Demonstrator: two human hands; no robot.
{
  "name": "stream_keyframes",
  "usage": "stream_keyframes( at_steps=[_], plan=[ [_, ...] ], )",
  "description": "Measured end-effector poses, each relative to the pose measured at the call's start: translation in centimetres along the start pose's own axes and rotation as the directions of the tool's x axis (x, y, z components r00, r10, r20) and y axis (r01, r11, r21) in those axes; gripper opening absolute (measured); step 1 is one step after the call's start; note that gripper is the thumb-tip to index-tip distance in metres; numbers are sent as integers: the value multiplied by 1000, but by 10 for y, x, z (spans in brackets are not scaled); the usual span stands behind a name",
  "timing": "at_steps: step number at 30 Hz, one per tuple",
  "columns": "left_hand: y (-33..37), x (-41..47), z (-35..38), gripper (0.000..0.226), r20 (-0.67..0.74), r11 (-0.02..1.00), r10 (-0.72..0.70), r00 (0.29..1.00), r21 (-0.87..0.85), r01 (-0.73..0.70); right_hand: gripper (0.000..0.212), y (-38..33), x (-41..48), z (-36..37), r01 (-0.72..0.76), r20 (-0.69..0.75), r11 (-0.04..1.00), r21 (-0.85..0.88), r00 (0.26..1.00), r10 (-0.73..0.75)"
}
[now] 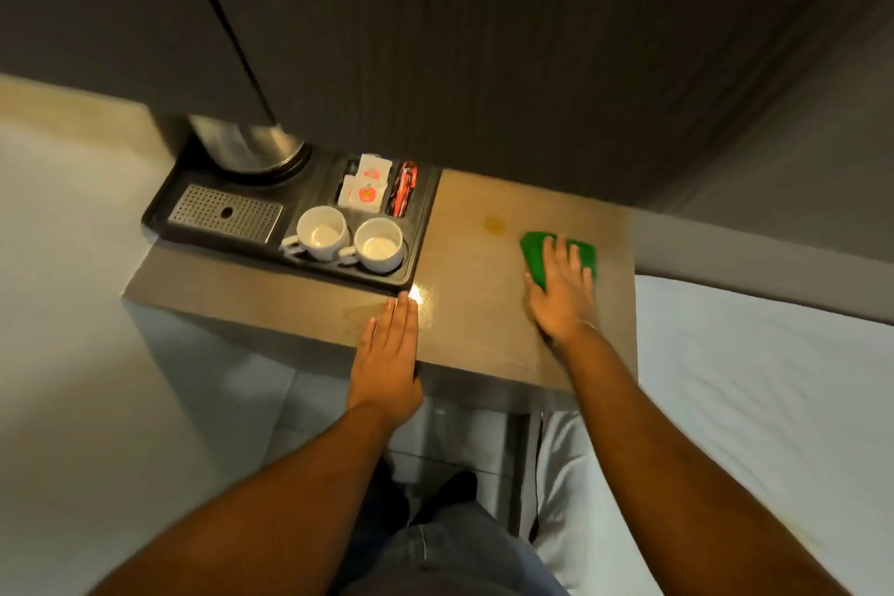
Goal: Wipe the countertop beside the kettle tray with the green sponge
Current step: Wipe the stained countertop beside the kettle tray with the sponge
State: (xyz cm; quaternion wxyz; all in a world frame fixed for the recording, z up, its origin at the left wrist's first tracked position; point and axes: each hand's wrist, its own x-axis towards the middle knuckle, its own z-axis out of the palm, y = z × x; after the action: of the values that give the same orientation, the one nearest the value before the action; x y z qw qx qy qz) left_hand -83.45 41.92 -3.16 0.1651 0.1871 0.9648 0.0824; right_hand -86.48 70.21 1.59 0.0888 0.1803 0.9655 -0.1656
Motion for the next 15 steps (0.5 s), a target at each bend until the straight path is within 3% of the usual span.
stream_keyframes(
  at_steps=[2,4,6,10,15],
  plan=[
    [1,-2,-1,121,-4,1000,1,1000,-2,-1,77,-37,-10,17,188,70,982,-8,980,-186],
    [5,-3,-2,118,-10,999,-31,999,30,31,86,-58,-52,43,378,164,925,-36,915,-367],
    [12,-4,-4,116,-15,995,-87,996,37,87,89,-59,-98,62,481,212,876,-20,859,-467],
    [26,-2,-9,115,4,981,-185,983,-48,185,91,-49,-119,71,469,197,883,-2,866,-460],
    [26,0,-14,115,43,980,-197,980,-32,198,89,-92,-19,37,371,75,928,-28,927,-369]
  ],
)
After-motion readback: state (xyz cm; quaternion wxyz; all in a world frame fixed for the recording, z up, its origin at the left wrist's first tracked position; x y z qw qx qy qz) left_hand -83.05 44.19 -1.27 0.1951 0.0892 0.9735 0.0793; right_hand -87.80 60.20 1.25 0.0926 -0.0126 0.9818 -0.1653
